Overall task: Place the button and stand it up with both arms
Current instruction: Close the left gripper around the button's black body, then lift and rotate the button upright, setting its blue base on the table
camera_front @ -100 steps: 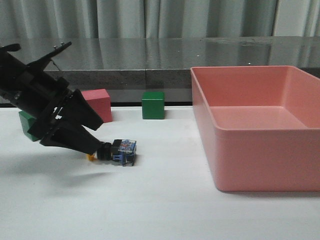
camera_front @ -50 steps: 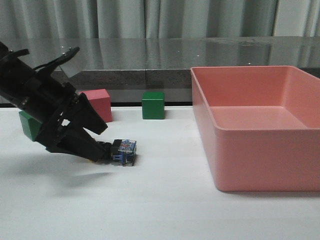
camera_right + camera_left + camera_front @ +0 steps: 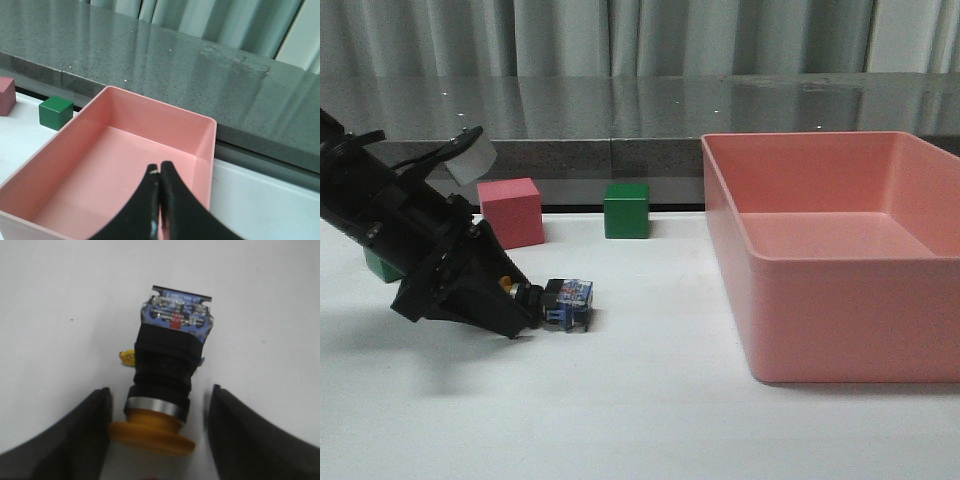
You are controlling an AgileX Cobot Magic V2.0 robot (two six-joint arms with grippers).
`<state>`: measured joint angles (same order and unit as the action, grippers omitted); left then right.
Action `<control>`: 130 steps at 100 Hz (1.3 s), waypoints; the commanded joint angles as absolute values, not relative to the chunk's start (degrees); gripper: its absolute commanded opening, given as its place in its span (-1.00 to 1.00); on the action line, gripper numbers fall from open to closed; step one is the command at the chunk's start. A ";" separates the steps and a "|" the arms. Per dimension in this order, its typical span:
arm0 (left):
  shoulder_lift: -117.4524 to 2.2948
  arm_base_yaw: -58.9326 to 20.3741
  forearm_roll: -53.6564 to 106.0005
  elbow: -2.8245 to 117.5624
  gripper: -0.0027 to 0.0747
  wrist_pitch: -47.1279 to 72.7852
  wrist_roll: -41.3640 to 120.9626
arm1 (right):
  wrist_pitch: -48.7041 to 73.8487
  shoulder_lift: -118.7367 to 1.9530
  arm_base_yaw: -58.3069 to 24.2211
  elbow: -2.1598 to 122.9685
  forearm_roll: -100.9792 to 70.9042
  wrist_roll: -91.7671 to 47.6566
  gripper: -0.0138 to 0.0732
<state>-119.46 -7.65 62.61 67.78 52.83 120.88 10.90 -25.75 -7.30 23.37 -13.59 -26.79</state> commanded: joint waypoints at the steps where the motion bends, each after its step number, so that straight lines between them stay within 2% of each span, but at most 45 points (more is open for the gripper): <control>1: -116.62 -7.95 64.86 68.64 -0.45 55.45 120.92 | 6.36 -25.85 -7.07 24.90 -14.08 -26.63 -0.82; 13: -116.62 -7.82 64.86 68.86 -0.99 57.83 120.92 | 6.36 -25.85 -7.07 24.90 -14.08 -26.63 -0.82; 27: -115.05 -7.17 64.47 70.91 -0.98 62.57 120.30 | 6.36 -25.85 -7.07 24.90 -14.08 -26.63 -0.82; 37: -111.93 -7.13 59.07 73.90 -0.98 62.70 113.76 | 6.36 -25.85 -7.07 24.90 -14.08 -26.63 -0.82; 53: -105.00 -10.00 33.60 81.89 -0.98 62.01 94.42 | 6.36 -25.85 -7.07 24.90 -14.08 -26.63 -0.82; 69: -100.80 -17.91 4.71 87.89 -0.98 63.62 74.43 | 6.36 -25.85 -7.07 24.90 -14.08 -26.63 -0.82; 100: -105.61 -33.55 -25.24 88.50 -0.98 70.64 53.73 | 6.36 -25.85 -7.07 24.90 -14.08 -26.63 -0.82; 113: -109.30 -36.87 -35.47 88.50 -0.98 71.48 42.87 | 6.36 -25.85 -7.07 24.90 -14.08 -26.63 -0.82; 130: -112.60 -38.17 -39.57 88.50 -0.98 73.06 36.76 | 6.42 -25.85 -7.07 24.90 -14.08 -26.63 -0.82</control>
